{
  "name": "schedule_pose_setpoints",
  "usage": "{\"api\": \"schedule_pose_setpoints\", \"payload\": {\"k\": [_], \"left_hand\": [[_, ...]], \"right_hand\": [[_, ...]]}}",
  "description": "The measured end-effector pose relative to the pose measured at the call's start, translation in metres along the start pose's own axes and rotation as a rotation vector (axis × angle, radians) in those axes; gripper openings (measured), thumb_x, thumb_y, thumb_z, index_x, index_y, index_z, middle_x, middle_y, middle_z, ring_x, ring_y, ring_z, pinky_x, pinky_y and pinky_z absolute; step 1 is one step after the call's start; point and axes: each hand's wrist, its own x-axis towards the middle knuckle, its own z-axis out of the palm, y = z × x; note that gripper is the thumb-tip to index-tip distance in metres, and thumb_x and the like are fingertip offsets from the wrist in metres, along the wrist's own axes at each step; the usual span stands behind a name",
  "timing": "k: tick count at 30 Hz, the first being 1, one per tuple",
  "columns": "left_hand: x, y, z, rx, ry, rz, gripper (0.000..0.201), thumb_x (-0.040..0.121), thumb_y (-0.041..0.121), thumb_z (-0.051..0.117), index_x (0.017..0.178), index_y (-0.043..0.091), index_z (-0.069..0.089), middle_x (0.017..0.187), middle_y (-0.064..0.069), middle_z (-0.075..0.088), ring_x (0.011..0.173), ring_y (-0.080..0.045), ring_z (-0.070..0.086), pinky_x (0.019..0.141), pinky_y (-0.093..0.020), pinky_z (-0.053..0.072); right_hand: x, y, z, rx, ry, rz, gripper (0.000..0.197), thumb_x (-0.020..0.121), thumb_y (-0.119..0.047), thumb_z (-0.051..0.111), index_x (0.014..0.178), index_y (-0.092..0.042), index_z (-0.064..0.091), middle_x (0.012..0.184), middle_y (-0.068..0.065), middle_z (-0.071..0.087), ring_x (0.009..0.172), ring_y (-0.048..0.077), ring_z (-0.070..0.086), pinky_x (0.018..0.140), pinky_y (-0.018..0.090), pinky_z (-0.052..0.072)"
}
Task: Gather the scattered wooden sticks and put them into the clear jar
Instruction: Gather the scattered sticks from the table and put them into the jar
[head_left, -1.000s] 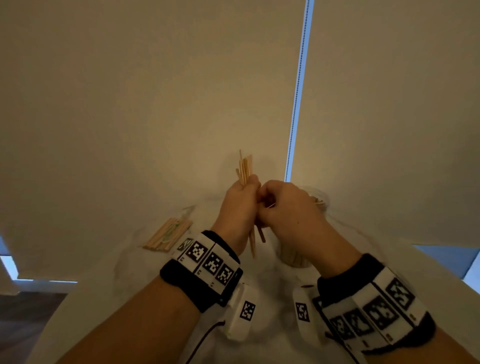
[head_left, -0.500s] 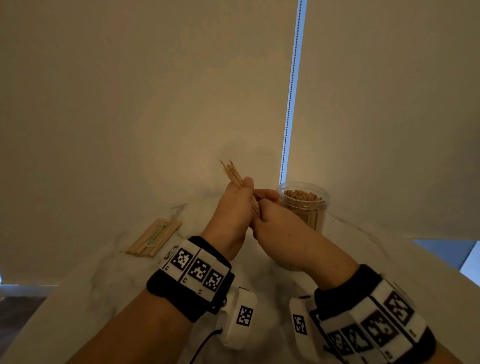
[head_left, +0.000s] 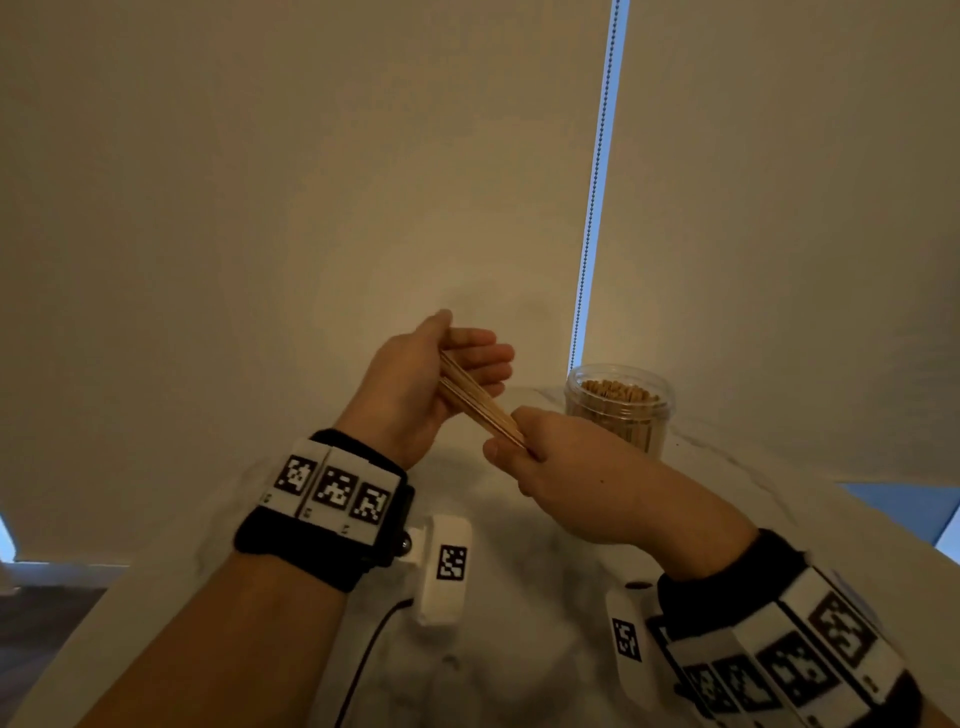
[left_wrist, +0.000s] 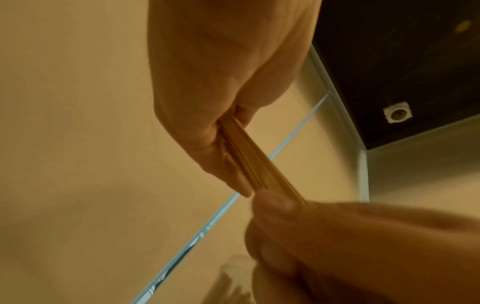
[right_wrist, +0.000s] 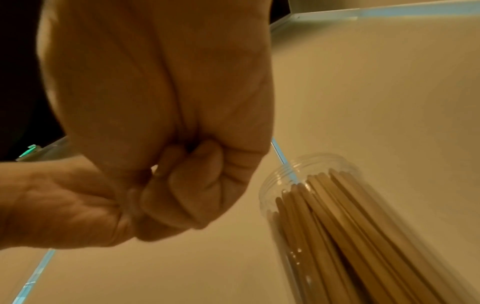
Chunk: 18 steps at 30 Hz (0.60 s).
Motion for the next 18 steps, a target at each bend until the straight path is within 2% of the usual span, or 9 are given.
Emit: {"api": "schedule_pose_setpoints", "payload": {"k": [2,4,6,7,9,11,14,16,18], "left_hand": [[-0.005,-0.006,0.012,0.093,-0.014,0.044,0.045,0.108,0.030,0.039,0.099,-0.003,0.069,0.089,-0.018,0.077,0.077,-0.028,0.074,0.075,-0.038,0.062],[-0.008,-0.007,0.017,0.203,-0.039,0.081,0.044,0.107,0.030,0.043,0.101,-0.002,0.071,0.090,-0.017,0.077,0.081,-0.029,0.075,0.078,-0.038,0.062],[-0.011,-0.007,0.017,0.376,-0.064,0.104,0.042,0.105,0.034,0.046,0.100,0.002,0.074,0.088,-0.012,0.078,0.082,-0.026,0.076,0.076,-0.034,0.062],[-0.011,-0.008,0.016,0.498,-0.068,0.134,0.042,0.104,0.037,0.049,0.096,0.006,0.075,0.084,-0.008,0.078,0.078,-0.023,0.076,0.071,-0.031,0.062],[-0.010,-0.010,0.014,0.741,-0.039,0.237,0.042,0.099,0.044,0.057,0.084,0.010,0.075,0.068,-0.001,0.074,0.058,-0.012,0.068,0.057,-0.028,0.058],[-0.007,-0.013,0.010,0.890,0.019,0.321,0.045,0.092,0.048,0.065,0.073,0.009,0.073,0.053,0.005,0.066,0.042,-0.001,0.051,0.051,-0.026,0.044],[-0.001,-0.015,0.004,0.882,0.084,0.342,0.050,0.085,0.050,0.072,0.068,0.004,0.068,0.055,-0.004,0.068,0.038,-0.006,0.044,0.055,-0.027,0.039],[0.003,-0.013,-0.004,0.797,0.162,0.366,0.048,0.082,0.050,0.076,0.058,0.010,0.063,0.048,-0.004,0.062,0.038,-0.012,0.044,0.056,-0.030,0.040],[0.008,-0.010,-0.015,0.663,0.249,0.383,0.047,0.081,0.048,0.078,0.052,0.015,0.061,0.045,-0.004,0.059,0.040,-0.017,0.044,0.055,-0.032,0.042]], "right_hand": [[0.003,0.006,0.001,-0.049,0.078,0.019,0.025,0.101,-0.046,0.046,0.092,-0.024,0.054,0.077,-0.006,0.060,0.069,0.011,0.059,0.065,0.030,0.048],[0.006,0.013,0.001,-0.085,0.130,0.055,0.025,0.097,-0.048,0.051,0.089,-0.026,0.056,0.074,-0.007,0.058,0.068,0.009,0.059,0.065,0.028,0.049],[0.008,0.018,0.000,-0.110,0.174,0.109,0.026,0.094,-0.050,0.056,0.083,-0.026,0.057,0.070,-0.008,0.057,0.067,0.009,0.059,0.062,0.025,0.047],[0.009,0.019,0.000,-0.116,0.199,0.135,0.026,0.092,-0.049,0.059,0.081,-0.026,0.058,0.068,-0.008,0.057,0.066,0.009,0.058,0.059,0.024,0.044],[0.009,0.022,-0.001,-0.119,0.230,0.164,0.024,0.090,-0.047,0.063,0.080,-0.026,0.061,0.066,-0.007,0.058,0.066,0.011,0.059,0.058,0.024,0.045],[0.010,0.022,0.000,-0.112,0.228,0.163,0.023,0.087,-0.046,0.066,0.077,-0.026,0.061,0.065,-0.007,0.058,0.064,0.009,0.059,0.056,0.023,0.043],[0.011,0.021,0.002,-0.088,0.257,0.126,0.034,0.081,-0.047,0.074,0.071,-0.029,0.047,0.066,-0.009,0.052,0.060,0.002,0.050,0.051,0.021,0.031],[0.012,0.019,0.000,-0.071,0.326,0.072,0.034,0.079,-0.049,0.075,0.079,-0.030,0.047,0.071,-0.011,0.052,0.064,0.001,0.049,0.054,0.022,0.034],[0.011,0.017,-0.002,-0.070,0.380,-0.005,0.031,0.085,-0.055,0.067,0.094,-0.030,0.051,0.078,-0.012,0.053,0.070,0.003,0.051,0.059,0.025,0.040]]}}
